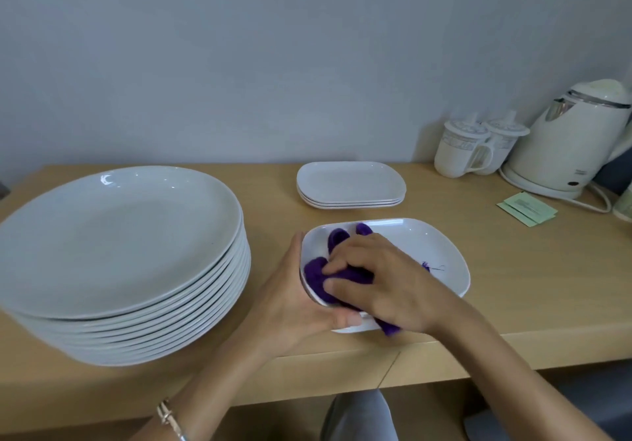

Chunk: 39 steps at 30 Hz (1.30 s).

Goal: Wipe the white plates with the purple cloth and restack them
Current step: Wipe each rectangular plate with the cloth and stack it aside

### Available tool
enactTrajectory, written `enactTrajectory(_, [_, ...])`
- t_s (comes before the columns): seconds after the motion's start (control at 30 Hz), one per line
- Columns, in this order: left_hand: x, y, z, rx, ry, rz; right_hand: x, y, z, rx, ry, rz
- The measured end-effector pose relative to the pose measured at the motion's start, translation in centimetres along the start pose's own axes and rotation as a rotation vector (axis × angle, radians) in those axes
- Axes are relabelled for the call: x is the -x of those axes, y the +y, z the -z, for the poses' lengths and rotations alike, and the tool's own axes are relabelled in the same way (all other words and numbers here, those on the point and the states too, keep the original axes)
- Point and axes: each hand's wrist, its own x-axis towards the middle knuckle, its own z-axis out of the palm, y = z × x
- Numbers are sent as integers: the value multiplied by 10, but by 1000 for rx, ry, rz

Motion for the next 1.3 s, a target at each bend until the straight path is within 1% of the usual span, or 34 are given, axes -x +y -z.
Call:
enactTrajectory(0.07, [1, -2, 1, 8, -3, -11, 14, 10, 15, 23, -32, -45])
enactTrajectory(0.1, [1, -2, 1, 4, 5, -7, 19, 19, 23, 46, 9, -95])
enactTrajectory(0.2, [2, 0, 2, -43, 17, 7, 16, 44, 37, 177, 234, -309])
enactTrajectory(0.27, [2, -1, 2, -75, 27, 19, -2, 45, 28, 311, 281, -447])
enactTrajectory(0.33, [3, 2, 2, -77, 25, 33, -23, 33, 7, 383, 295, -508])
enactTrajectory(0.4, [3, 2, 2, -72, 26, 26, -40, 14, -17, 405, 303, -439])
enactTrajectory(0.47, [2, 3, 1, -72, 32, 2, -45, 0, -34, 378, 271, -282])
enactTrajectory(0.57, [1, 3, 0, -34, 20, -31, -31, -7, -28, 140, 202, -100])
enactTrajectory(0.6, [1, 2, 0, -6, 12, -31, -22, -6, -19, 67, 147, -42])
enactTrajectory(0.67, [2, 1, 1, 37, 6, -23, -4, 2, 1, -28, -20, 23])
enactTrajectory(0.7, [2, -1, 1, 43, 4, -18, 5, 8, 12, -53, -83, 17])
enactTrajectory(0.73, [3, -1, 1, 37, 6, -8, 13, 15, 24, -46, -110, -15])
enactTrajectory(0.77, [3, -1, 1, 17, 15, 9, 19, 23, 35, -21, -99, -60])
enactTrajectory(0.83, [4, 2, 2, -28, 28, 36, 25, 38, 51, 28, 15, -158])
enactTrajectory(0.9, [5, 2, 3, -46, 34, 46, 16, 47, 52, 120, 157, -259])
enactTrajectory(0.97, [7, 5, 3, -24, 25, 42, -6, 47, 33, 270, 259, -366])
enactTrajectory(1.03, [8, 9, 2, 4, 23, 50, -26, 34, 5, 317, 317, -406])
enactTrajectory(1.07, [8, 9, 2, 13, 19, 42, -34, 23, -7, 295, 315, -372])
enactTrajectory(1.17, [5, 7, 1, 3, 22, 24, -40, -3, -29, 187, 216, -175])
enactTrajectory(1.23, [4, 5, 1, 19, 18, 2, -30, -8, -25, 75, 178, -50])
enactTrajectory(1.3, [5, 3, 2, 38, 19, -10, -13, -5, -9, -37, 48, 29])
